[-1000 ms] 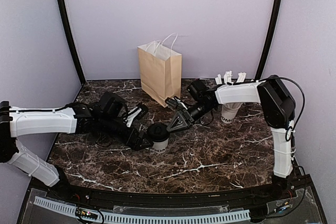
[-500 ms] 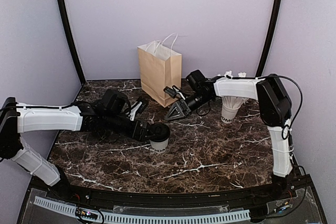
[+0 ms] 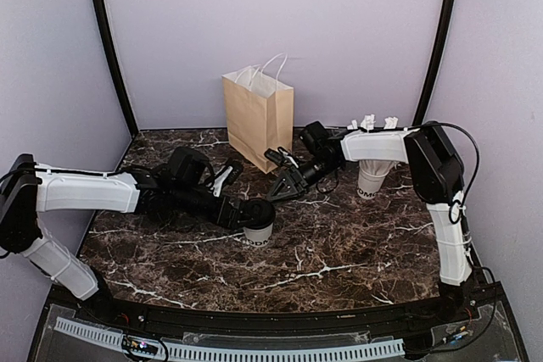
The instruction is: Pack the takeout coffee
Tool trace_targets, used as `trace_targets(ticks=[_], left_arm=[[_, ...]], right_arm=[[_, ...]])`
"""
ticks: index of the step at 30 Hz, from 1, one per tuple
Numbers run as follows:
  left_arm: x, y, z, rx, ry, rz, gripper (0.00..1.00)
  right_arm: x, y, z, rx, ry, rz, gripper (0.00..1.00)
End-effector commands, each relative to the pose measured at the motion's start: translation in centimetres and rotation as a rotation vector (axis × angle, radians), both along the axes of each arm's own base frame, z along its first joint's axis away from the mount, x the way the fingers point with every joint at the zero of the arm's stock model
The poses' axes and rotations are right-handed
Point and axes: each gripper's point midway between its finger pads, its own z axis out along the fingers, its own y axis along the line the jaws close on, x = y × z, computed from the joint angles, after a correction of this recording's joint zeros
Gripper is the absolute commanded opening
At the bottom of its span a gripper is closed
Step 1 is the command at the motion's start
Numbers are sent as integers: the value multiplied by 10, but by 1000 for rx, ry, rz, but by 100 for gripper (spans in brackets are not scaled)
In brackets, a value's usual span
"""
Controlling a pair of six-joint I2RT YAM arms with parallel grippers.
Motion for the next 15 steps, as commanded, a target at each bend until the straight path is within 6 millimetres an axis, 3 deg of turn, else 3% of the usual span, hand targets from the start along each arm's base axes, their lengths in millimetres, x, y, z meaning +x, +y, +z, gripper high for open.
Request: trace_targets(ticks=[1,5,15], left_arm=[[-2,5,-3,10,-18,-18,90],[-6,6,14,-49,-69,-24,94],[-1,11,-14,3,-34,8,90]], right_arm=[[-5,-2,-1,19,34,10,48],[-8,-3,1,30,54,12,50],[-11,-4,-8,17,77,10,52]])
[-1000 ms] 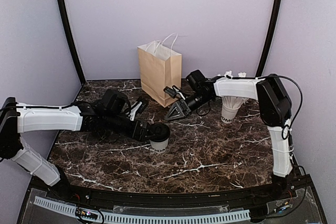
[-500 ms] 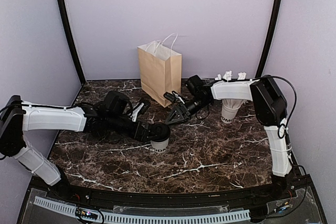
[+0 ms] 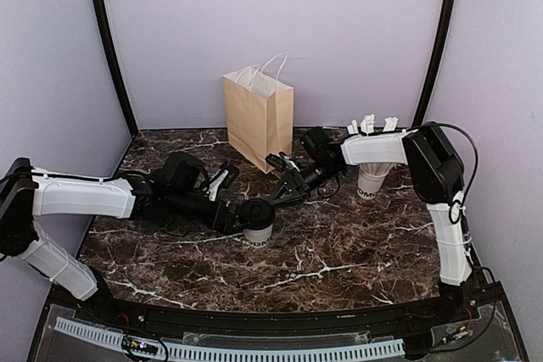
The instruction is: Pack the takeout coffee
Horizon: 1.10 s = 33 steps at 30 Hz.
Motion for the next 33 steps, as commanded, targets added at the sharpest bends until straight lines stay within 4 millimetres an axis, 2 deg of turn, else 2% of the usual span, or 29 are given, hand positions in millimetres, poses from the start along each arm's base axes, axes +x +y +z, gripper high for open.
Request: trace_targets(ticks=[1,5,10,13,17,25,33], left_arm=[[7,4,-10,13,-1,25,90],[11,11,-26,40,43,59,87],[11,25,-57,107,141,105,84],[7,34,-80,127,240,132,81],[-3,42,-98,65,392,178,75],[-18,48,-130,-9,600,251,67],[-31,52,-165,2,752,316,60]], right_arm=[[-2,-1,-3,4,8,0,52],[-5,0,-9,-10,13,4,52],[-10,2,-24,-51,19,8,52],[-11,2,-36,-88,27,7,52],[-12,0,-53,-140,37,-4,52],[-11,-8,-89,-266,52,-33,52],[-16,-25,-139,-474,45,-59,52]])
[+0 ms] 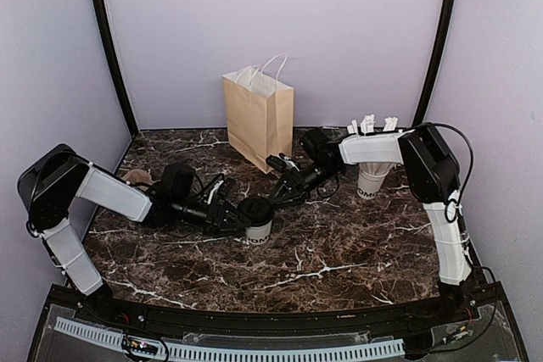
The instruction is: Pack the takeout coffee
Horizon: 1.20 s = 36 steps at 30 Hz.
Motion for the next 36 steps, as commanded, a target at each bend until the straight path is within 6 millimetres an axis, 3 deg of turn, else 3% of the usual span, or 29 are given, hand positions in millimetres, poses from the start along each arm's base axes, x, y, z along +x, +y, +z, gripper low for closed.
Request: trace_targets(ticks=[1,4,8,10,14,16,19,28,33,36], left_arm=[[-26,58,-132,421,314,213,59],[-26,61,-136,439,315,213,57],[-18,59,-126,441,261,212,56],[-8,52,-109,399,187,204,56],[17,38,-39,287,-49,188,60],[25,31,-7,230,-143,173,62],[32,21,28,150,-222,158,62],[40,10,98,16,-355,149,66],[36,13,113,43,-378,127,68],[35,16,107,81,-374,121,69]], right_arm=[[-21,-28,-130,-453,-23,-30,52],[-21,-28,-130,-465,-44,-23,52],[-15,-22,-112,-419,-76,-10,52],[-11,-11,-86,-329,-91,13,52],[-5,2,-17,-122,-164,58,55],[-3,4,8,-61,-188,62,59],[2,5,23,-50,-213,47,67],[5,6,48,21,-200,46,69],[4,2,55,36,-207,37,70],[2,1,50,29,-199,38,70]])
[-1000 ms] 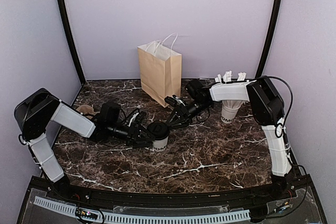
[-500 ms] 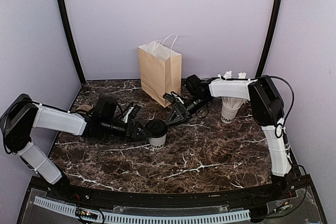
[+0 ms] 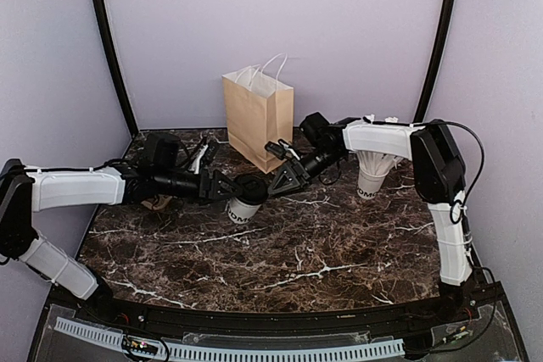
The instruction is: Pack the takeout coffee
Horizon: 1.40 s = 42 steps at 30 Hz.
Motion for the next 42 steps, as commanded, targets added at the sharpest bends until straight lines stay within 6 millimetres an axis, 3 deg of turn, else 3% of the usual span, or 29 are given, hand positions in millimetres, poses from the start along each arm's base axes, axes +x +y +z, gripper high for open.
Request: trace_targets(ticks=[1,7,11,22,26,28,31,33,36,42], left_arm=[[-4,-3,18,8,-64,-45,69],[-6,0,-21,37,11,-29,69],[-6,-1,-33,29,34,-22,69],[-8,6,-31,93,-15,-26,70],[-28,4,-10,283,-318,-181,74],[-52,5,-14,385,-474,-296,77],[-104,2,-19,395,-682,-517,80],[-120,7,-28,434,-780,-600,83],[-116,17,-36,540,-875,-654,84],[-118,38,-79,724,-881,-860,87]], right_arm=[[-5,3,12,37,-33,16,70],[-3,5,2,25,-17,15,70],[-2,5,-2,18,-14,14,70],[0,-1,-3,-20,-80,10,70],[-8,-11,4,-31,-156,38,70],[-13,-18,10,-25,-191,54,71],[-18,-29,23,-7,-237,71,72],[-19,-36,30,2,-255,68,72],[-16,-45,38,17,-267,52,72],[-11,-54,47,40,-262,31,73]])
